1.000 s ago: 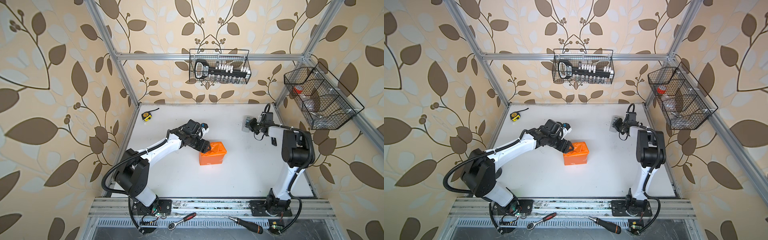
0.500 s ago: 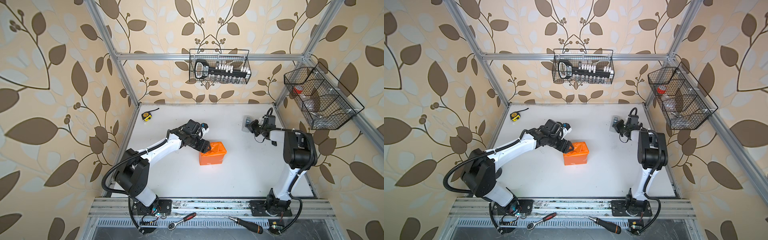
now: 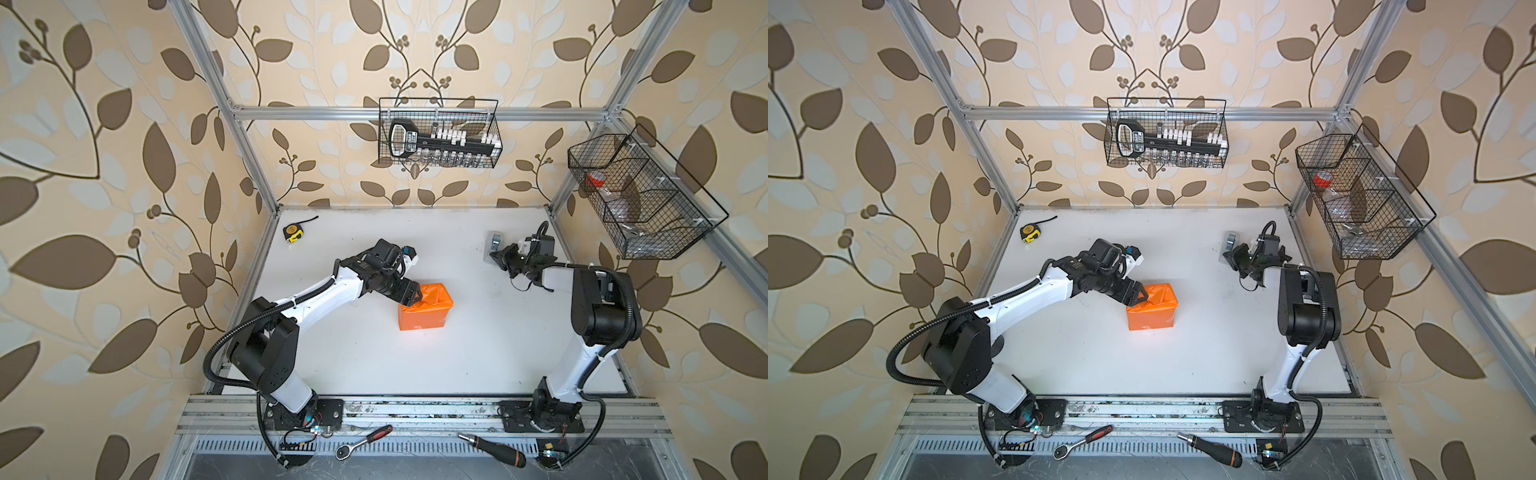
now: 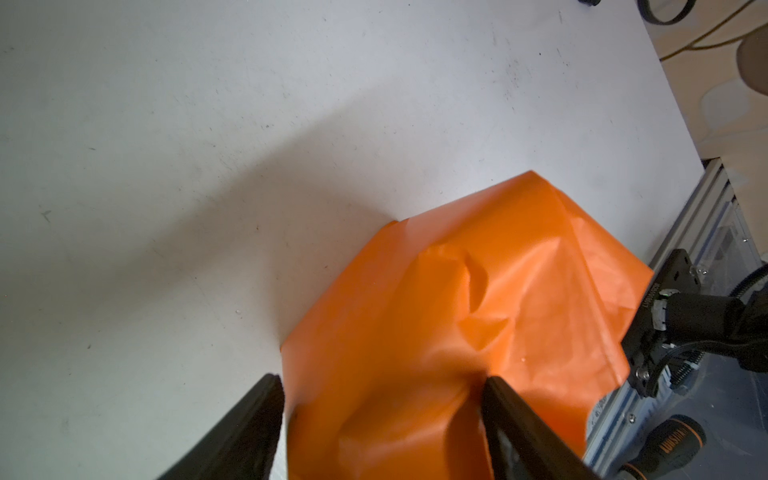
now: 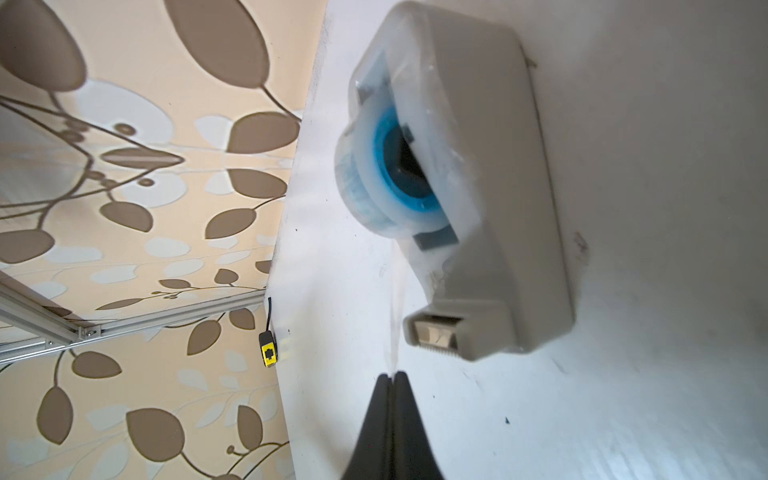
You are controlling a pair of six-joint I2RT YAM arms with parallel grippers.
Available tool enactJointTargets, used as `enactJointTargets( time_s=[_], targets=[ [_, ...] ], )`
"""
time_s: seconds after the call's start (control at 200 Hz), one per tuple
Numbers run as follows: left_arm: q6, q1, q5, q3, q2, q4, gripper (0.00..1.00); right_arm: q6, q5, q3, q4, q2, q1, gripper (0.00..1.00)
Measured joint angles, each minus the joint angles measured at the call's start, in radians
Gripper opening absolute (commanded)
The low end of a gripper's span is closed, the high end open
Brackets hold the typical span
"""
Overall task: Wrap a gift box in wrapping paper
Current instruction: Tear off the tape with the cutter.
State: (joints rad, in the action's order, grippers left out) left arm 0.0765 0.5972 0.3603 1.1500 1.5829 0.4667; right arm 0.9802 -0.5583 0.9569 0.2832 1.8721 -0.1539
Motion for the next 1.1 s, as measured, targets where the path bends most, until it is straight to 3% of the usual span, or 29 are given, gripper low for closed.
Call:
enactJointTargets(
  time_s=[0.485, 1.1],
  targets=[
    [-0.003, 0.009, -0.003, 0.000, 0.001, -0.007, 0.77, -0.011, -0.003, -0.099, 0.021, -0.072, -0.005, 0.00],
    [-0.006, 0.012, -0.005, 0.000, 0.002, -0.009, 0.77, -0.057, 0.046, -0.089, -0.055, -0.072, -0.003, 0.00]
  ],
)
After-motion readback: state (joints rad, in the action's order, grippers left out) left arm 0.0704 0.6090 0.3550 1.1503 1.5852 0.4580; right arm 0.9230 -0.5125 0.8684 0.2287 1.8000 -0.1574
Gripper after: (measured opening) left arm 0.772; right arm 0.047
